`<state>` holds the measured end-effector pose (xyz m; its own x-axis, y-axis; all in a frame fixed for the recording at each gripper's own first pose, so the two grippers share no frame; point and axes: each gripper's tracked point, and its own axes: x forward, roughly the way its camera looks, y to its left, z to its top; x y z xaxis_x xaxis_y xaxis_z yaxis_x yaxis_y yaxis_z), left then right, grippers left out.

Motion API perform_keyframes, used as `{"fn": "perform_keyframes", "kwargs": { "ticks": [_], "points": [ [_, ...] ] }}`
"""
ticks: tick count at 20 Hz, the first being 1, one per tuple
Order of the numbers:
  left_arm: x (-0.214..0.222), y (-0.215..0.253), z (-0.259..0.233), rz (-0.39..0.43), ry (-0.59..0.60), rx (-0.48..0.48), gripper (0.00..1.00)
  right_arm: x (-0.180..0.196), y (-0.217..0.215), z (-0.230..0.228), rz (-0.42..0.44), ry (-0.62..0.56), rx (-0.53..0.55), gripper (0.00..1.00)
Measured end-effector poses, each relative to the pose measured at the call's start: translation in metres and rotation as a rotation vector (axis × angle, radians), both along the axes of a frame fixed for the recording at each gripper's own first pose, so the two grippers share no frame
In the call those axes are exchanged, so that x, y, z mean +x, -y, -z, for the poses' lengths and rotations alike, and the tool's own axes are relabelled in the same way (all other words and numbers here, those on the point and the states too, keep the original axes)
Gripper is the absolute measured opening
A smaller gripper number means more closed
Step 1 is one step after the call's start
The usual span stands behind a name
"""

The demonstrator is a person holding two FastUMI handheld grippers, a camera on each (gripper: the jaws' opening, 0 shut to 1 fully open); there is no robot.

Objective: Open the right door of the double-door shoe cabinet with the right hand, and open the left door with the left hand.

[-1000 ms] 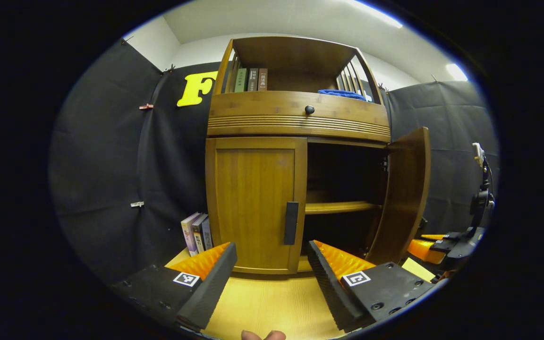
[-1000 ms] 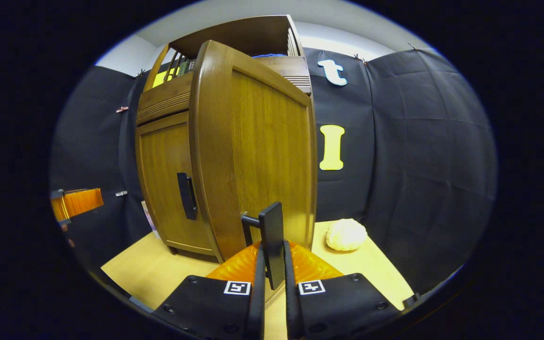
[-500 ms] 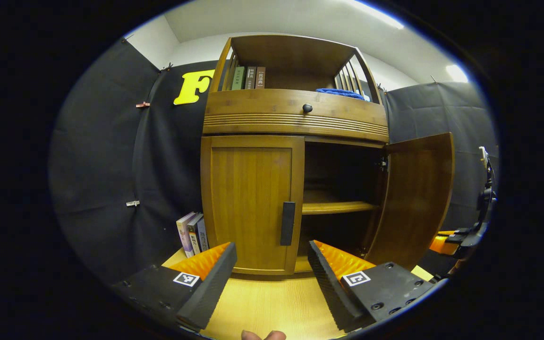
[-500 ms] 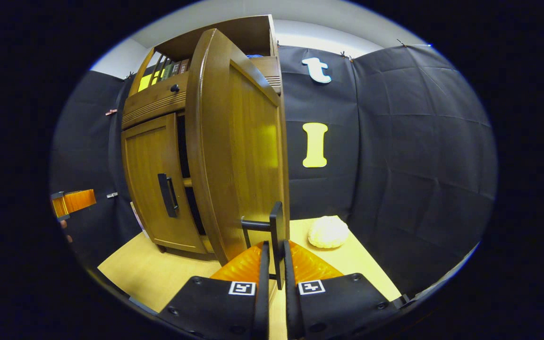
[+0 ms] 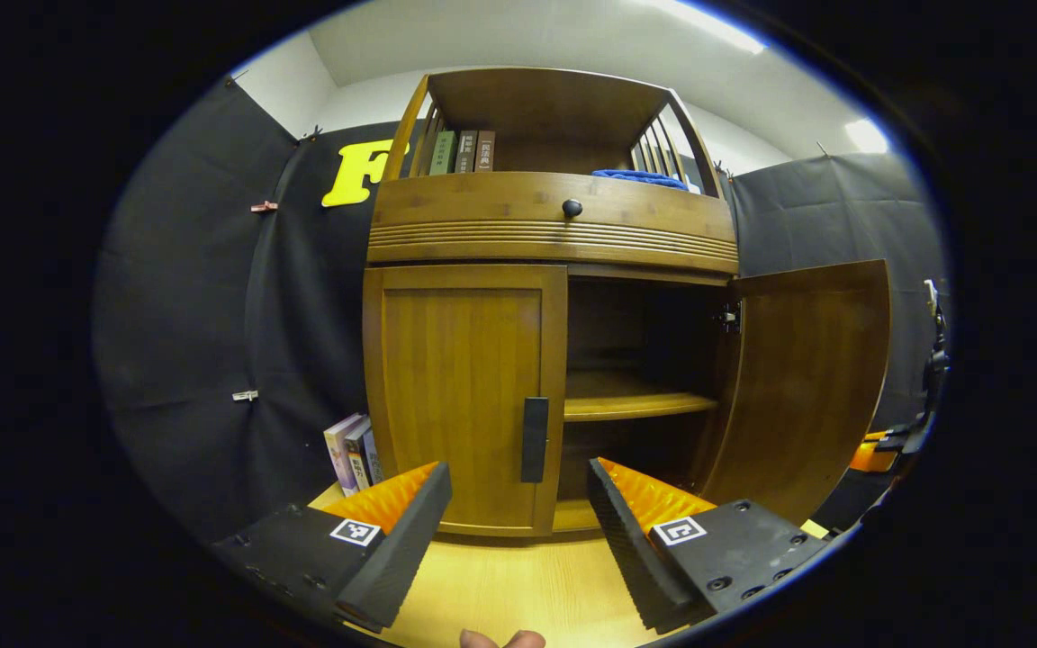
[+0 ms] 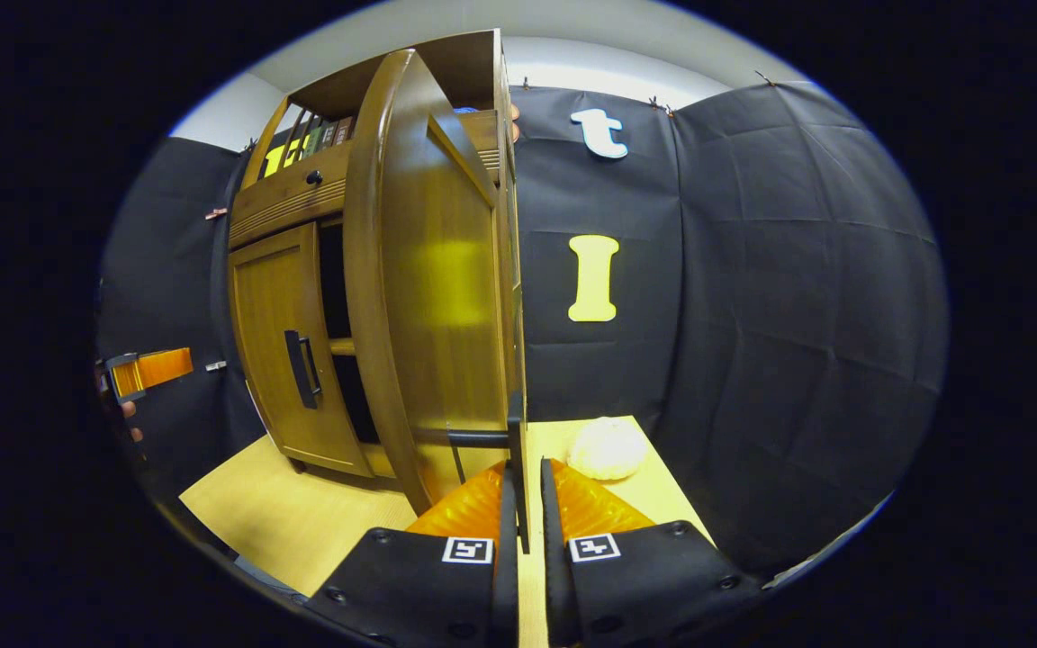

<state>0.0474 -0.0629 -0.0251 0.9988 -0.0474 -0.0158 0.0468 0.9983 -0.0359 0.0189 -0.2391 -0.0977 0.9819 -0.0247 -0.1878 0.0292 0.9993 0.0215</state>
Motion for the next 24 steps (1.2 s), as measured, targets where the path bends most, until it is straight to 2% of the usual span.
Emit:
{"fn": "perform_keyframes", "kwargs": {
  "ticks": [3,4,7,10,14,15,20,21,22,24],
  "points": [
    [0.016,0.009,0.002,-0.011,-0.005,0.012,0.95,-0.004,0.006,-0.004,0.027,0.002,-0.001,0.18],
    [0.023,0.012,0.002,-0.011,-0.001,0.013,0.95,-0.009,0.01,-0.007,0.038,0.015,-0.023,0.27],
    [0.047,0.018,0.004,-0.013,0.01,0.007,0.94,-0.015,0.029,-0.02,0.101,0.047,-0.09,0.32],
    [0.076,0.024,0.007,-0.008,0.018,0.012,0.94,-0.036,0.059,-0.028,0.144,0.071,-0.108,0.77],
    [0.111,0.021,0.019,-0.019,0.011,0.023,0.94,-0.045,0.062,-0.029,0.125,0.071,-0.099,0.97],
    [0.119,0.021,0.022,-0.025,0.01,0.017,0.94,-0.048,0.06,-0.031,0.116,0.075,-0.098,0.93],
    [0.158,0.014,0.03,-0.051,0.012,-0.003,0.94,-0.051,0.036,-0.038,0.057,0.089,-0.062,0.97],
    [0.165,0.013,0.03,-0.056,0.017,-0.002,0.91,-0.051,0.033,-0.041,0.051,0.094,-0.067,1.0],
    [0.171,0.016,0.031,-0.046,0.018,-0.003,0.88,-0.049,0.03,-0.041,0.037,0.095,-0.062,0.97],
    [0.185,0.022,0.038,-0.024,0.01,0.009,0.82,-0.043,0.02,-0.038,-0.004,0.075,-0.038,1.0]
  ]
}}
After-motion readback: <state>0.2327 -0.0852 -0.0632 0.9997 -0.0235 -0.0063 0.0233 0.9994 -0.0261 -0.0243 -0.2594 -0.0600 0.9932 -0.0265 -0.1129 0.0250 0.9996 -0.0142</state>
